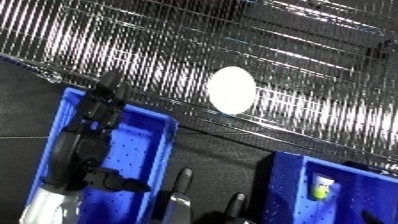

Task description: Pick up the object and place it into the box

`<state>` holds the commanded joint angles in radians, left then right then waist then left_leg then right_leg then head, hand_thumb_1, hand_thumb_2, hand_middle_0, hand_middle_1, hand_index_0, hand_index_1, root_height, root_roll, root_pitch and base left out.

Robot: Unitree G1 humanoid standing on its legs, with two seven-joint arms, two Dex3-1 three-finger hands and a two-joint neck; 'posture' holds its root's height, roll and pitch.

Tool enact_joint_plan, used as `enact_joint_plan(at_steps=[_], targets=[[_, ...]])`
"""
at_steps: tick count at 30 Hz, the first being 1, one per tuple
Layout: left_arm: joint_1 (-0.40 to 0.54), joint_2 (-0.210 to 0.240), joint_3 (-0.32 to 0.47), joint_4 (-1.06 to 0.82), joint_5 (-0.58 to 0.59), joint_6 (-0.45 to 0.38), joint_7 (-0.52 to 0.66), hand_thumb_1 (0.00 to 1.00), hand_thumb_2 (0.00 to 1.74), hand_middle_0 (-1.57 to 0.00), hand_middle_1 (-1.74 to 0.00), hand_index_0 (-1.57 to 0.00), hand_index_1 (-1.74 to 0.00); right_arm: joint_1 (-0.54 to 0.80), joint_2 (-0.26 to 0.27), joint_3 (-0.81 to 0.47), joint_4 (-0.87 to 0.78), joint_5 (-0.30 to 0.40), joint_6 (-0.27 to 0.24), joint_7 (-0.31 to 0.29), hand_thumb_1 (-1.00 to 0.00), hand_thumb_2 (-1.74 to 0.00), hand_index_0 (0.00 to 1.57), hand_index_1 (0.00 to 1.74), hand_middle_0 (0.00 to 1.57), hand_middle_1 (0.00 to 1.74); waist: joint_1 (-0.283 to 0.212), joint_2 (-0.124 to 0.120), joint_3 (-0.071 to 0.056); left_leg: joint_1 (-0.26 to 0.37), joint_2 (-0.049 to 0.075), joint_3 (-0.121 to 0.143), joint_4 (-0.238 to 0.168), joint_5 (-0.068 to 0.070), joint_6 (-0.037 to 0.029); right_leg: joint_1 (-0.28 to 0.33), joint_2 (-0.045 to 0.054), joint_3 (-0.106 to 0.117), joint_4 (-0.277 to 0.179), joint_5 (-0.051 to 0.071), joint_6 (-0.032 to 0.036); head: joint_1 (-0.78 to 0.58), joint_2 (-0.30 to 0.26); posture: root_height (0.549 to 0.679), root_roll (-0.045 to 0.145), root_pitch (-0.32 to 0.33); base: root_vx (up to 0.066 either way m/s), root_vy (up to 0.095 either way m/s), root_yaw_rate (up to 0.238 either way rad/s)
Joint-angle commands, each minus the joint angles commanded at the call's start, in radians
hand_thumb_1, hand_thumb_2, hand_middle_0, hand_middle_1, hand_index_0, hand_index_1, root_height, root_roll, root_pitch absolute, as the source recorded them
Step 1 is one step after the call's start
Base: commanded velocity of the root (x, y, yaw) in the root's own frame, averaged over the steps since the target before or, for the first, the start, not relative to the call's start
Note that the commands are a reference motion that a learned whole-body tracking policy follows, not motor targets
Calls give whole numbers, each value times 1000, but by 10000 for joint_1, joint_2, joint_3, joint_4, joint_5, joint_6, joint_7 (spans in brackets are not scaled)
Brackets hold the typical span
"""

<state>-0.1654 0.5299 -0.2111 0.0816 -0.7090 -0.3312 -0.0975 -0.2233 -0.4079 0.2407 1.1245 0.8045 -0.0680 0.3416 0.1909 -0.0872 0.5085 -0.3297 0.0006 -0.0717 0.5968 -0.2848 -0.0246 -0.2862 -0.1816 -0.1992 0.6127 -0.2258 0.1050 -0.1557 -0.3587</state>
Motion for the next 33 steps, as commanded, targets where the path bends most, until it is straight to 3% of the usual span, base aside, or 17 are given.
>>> enact_joint_plan(at_steps=[5,12,22,33], targets=[[-791,-314,-287,422,119,-121,474,0,0,0,0,0,0,-152,46,119,-89,186,37,267,0,0,0,0,0,0,-243,-112,100,-182,84,101,301,-135,88,-278,132,229,211,40,43,-473,426,651,5,-25,-5,13,-184],[-1744,-555,-585,1220,553,-137,972,0,0,0,0,0,0,-293,64,362,-477,49,-207,488,0,0,0,0,0,0,-612,-283,115,-555,232,231,716,-288,156,-790,295,472,518,105,107,-1141,1026,645,-7,-13,-18,15,-163],[-3069,-382,-802,2460,1576,-473,1766,0,0,0,0,0,0,-231,-44,627,-1016,151,-387,585,0,0,0,0,0,0,-1101,-544,115,-1232,421,364,1335,-502,248,-1579,489,743,958,178,195,-1838,1861,637,-23,11,-22,18,-127],[-4304,-540,-898,3578,1964,-732,2288,0,0,0,0,0,0,-189,-10,1041,-1959,411,-534,383,0,0,0,0,0,0,-1545,-882,115,-2295,523,344,2051,-763,309,-2629,755,907,1461,189,206,-2119,2791,628,-38,65,-33,7,-69]])
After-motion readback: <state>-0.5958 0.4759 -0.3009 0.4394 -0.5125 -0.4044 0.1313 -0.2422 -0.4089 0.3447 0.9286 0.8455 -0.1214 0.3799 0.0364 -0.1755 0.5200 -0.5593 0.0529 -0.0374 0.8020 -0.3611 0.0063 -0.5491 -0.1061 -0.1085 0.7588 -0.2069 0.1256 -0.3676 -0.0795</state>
